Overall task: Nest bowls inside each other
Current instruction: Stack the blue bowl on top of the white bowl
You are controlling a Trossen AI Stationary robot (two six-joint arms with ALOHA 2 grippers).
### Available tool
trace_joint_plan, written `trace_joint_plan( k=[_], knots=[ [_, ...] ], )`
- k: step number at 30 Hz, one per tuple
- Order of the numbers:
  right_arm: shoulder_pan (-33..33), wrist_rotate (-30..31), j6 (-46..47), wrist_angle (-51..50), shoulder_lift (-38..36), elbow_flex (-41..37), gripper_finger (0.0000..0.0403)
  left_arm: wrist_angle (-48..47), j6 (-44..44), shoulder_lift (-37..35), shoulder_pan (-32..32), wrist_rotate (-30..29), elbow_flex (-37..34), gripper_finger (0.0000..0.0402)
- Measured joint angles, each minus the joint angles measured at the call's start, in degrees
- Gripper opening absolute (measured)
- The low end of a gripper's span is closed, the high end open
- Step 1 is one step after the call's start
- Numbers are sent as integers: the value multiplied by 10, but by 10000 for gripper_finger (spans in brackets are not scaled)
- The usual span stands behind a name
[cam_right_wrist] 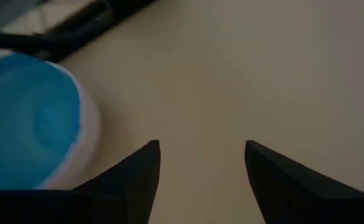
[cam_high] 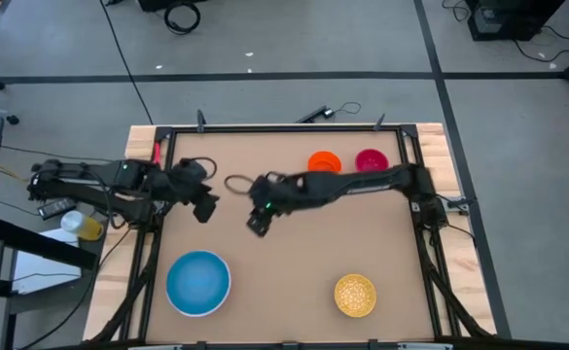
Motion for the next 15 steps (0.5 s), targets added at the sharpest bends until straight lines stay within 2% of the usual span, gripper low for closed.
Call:
trace_joint_plan(
  k=[5,11,15],
  knots=[
    [-26,-1,-36,-119,-68,0,229,-11,-72,2,-57,9,-49,198],
    [-62,70,-46,-277,-131,0,219,-4,-154,3,-136,16,-112,198],
    [-90,75,-48,-334,-167,0,219,7,-181,3,-159,11,-136,198]
  ],
)
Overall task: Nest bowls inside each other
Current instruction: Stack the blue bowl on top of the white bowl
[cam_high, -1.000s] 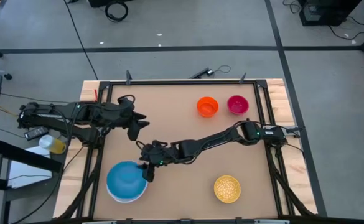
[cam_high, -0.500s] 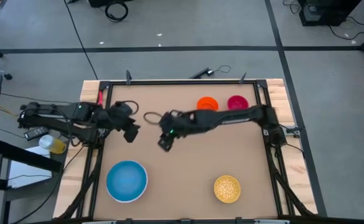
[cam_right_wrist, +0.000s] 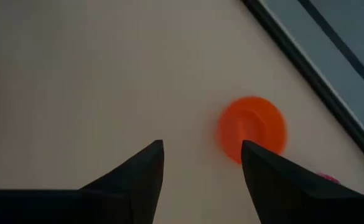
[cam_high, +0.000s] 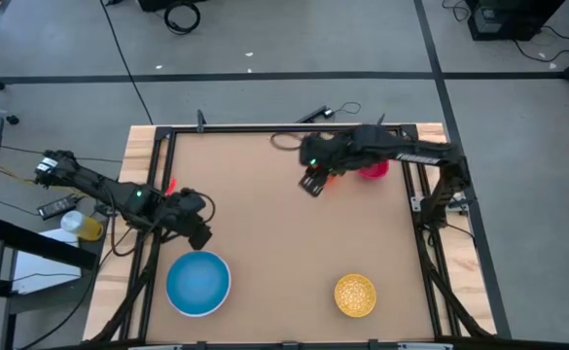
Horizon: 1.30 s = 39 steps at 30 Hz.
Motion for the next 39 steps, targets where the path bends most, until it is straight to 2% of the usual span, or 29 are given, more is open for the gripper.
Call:
trace_joint_plan(
  k=[4,8,12,15,18,21,23,27,32,36,39],
  knots=[
    [-49,12,-11,-31,-37,-11,219,6,12,0,7,-42,-10,198],
    [-136,-7,-5,-32,-72,-76,217,53,83,0,58,-70,-14,198],
    [-203,-56,21,-42,-107,-164,217,140,190,0,125,-41,-14,198],
    [-208,-121,45,-46,-144,-244,216,205,275,0,172,6,-14,198],
    [-159,-160,63,-17,-196,-339,216,262,358,13,210,31,-13,198],
    [-97,-166,110,41,-246,-435,216,315,428,32,239,48,-14,198],
    [-67,-179,154,84,-275,-487,216,366,450,54,257,86,-13,198],
    [1,-232,224,170,-318,-565,216,479,445,110,278,166,-13,198],
    [121,-257,217,281,-331,-637,216,592,397,180,271,198,-13,198],
    [205,-258,191,370,-317,-676,216,560,388,206,246,221,18,190],
    [240,-236,175,429,-304,-693,216,483,358,207,223,198,62,178]
  ],
)
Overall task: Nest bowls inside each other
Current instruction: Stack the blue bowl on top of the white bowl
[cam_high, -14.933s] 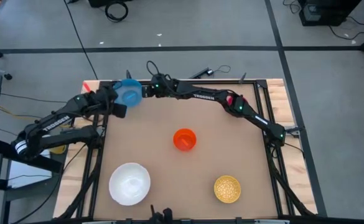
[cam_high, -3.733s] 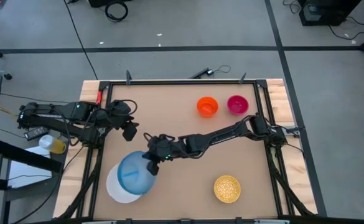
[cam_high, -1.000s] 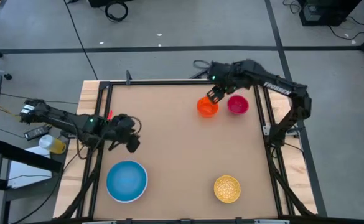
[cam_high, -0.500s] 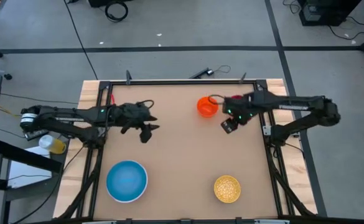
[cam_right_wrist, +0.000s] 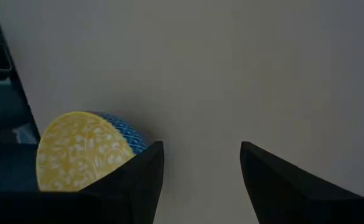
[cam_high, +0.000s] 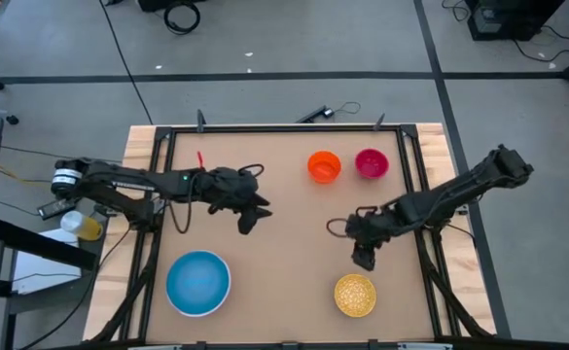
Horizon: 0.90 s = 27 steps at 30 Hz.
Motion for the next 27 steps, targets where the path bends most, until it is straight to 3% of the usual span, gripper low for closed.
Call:
trace_joint_plan(
  k=[3,6,11,15,19,24,27],
  knots=[
    [6,46,-12,14,17,-6,216,-77,-10,0,-26,-43,41,167],
    [-13,32,-36,33,36,-9,216,-110,-52,-1,-50,-65,70,165],
    [-21,26,-111,53,71,-9,216,-125,-235,-1,-91,-83,73,165],
    [-21,62,-201,127,114,-9,216,-195,-345,0,-143,-84,73,164],
    [-27,44,-251,216,156,-1,214,-257,-454,0,-209,-84,72,164],
    [-35,44,-176,288,184,25,206,-311,-606,0,-272,-113,73,164],
    [-46,52,-138,311,189,39,206,-326,-648,-1,-296,-146,73,164]
  ],
)
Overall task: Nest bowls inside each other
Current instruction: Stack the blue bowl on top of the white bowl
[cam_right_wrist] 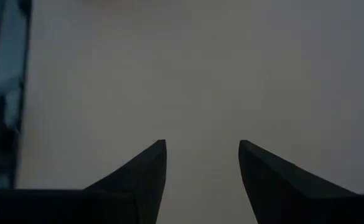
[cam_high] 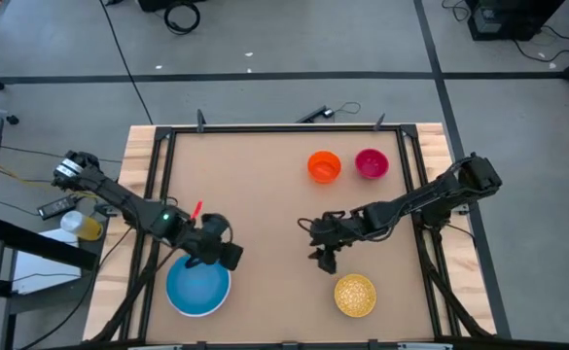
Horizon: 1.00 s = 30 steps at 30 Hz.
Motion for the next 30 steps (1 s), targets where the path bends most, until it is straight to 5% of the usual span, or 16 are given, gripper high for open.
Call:
trace_joint_plan(
  k=[7,12,22,30],
  knots=[
    [-30,8,48,-11,-11,33,205,-96,-15,-9,-32,5,0,164],
    [-74,95,95,-126,-27,68,204,-189,-45,-9,-71,9,-2,164],
    [-254,166,119,-267,-32,108,204,-192,-89,-9,-95,64,-90,164],
    [-387,138,74,-329,-32,108,204,-190,-101,-9,-93,54,-49,164]
  ],
)
